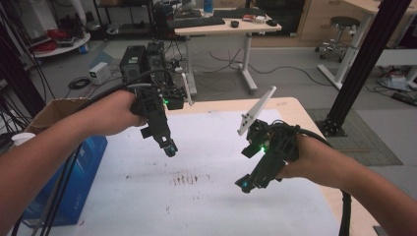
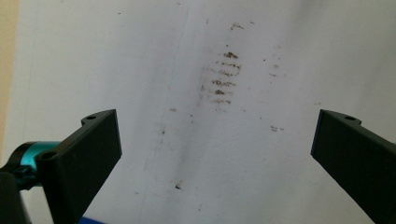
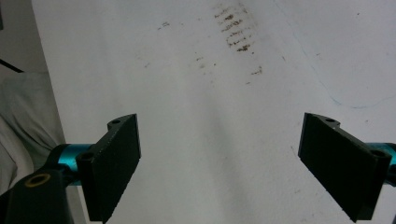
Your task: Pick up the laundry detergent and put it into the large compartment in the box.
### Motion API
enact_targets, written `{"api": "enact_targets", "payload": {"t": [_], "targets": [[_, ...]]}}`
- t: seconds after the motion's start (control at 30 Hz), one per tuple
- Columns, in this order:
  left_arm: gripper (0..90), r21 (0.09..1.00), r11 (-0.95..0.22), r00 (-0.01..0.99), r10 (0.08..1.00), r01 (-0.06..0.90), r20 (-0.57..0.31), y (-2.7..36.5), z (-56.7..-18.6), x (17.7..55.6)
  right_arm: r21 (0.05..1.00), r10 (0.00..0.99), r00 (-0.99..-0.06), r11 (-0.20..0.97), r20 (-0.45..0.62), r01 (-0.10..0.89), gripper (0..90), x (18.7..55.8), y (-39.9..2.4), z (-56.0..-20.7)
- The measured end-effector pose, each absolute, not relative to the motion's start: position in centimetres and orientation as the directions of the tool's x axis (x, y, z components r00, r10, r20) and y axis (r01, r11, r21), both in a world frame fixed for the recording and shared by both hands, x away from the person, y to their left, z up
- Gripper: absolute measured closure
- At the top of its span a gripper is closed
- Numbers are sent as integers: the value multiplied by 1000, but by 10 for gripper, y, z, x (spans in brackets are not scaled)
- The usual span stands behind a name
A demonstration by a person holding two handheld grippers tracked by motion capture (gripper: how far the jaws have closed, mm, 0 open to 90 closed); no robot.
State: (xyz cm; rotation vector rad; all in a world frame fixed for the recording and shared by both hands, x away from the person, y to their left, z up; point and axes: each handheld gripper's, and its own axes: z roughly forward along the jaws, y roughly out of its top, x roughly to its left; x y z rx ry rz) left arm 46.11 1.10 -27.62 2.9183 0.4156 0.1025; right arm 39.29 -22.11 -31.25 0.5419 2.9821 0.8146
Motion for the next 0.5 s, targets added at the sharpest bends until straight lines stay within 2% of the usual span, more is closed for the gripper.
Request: {"api": "enact_targets", "payload": {"t": [0.13,0.5], "targets": [[17,175,-951,964,263,253,38,4,-282,460,488,337,-938,806,87,335,122,393,-221,-312],[16,180,-948,961,273,263,36,6,-283,460,486,326,-942,811,86,325,122,393,-219,-314]]}}
